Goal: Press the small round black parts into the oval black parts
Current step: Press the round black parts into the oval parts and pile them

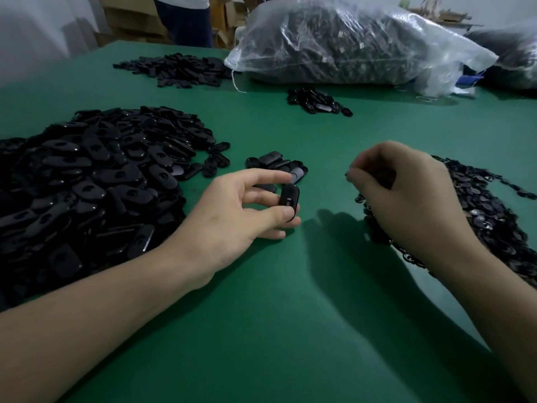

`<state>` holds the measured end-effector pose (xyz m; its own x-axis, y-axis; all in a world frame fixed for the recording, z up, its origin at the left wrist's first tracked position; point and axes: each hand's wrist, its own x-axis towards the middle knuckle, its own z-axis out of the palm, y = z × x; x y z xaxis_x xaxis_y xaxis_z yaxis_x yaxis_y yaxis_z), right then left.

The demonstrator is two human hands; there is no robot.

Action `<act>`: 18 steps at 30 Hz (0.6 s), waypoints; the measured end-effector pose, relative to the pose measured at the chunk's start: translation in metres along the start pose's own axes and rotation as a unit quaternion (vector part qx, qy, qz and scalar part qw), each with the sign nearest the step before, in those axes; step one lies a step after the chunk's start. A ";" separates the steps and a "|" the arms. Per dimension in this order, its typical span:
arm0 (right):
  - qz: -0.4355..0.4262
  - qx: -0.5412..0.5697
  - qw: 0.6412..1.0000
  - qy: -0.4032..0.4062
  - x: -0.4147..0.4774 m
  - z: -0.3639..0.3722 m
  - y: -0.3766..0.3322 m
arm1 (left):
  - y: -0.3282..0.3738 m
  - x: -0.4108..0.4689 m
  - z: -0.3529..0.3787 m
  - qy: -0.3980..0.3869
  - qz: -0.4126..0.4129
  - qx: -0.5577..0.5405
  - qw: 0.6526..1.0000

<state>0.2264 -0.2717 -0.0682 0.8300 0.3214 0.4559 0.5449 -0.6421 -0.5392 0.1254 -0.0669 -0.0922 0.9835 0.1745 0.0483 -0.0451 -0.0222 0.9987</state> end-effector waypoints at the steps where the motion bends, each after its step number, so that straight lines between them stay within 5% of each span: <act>1: 0.020 0.073 0.997 -0.022 -0.002 0.003 -0.004 | -0.001 0.001 0.000 0.000 0.003 -0.001 1.000; 8: 0.092 0.366 0.913 -0.156 -0.012 0.018 -0.016 | -0.005 0.000 -0.001 0.002 0.068 0.028 0.997; 18: 0.111 0.380 0.904 -0.160 -0.016 0.023 -0.018 | -0.010 0.001 0.000 0.003 0.076 0.053 0.996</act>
<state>0.2063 -0.2492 -0.0822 0.8552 0.5056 0.1142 0.1842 -0.0906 -0.9787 0.1272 -0.0667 -0.1024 0.9655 0.1671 0.1996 -0.1748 -0.1522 0.9728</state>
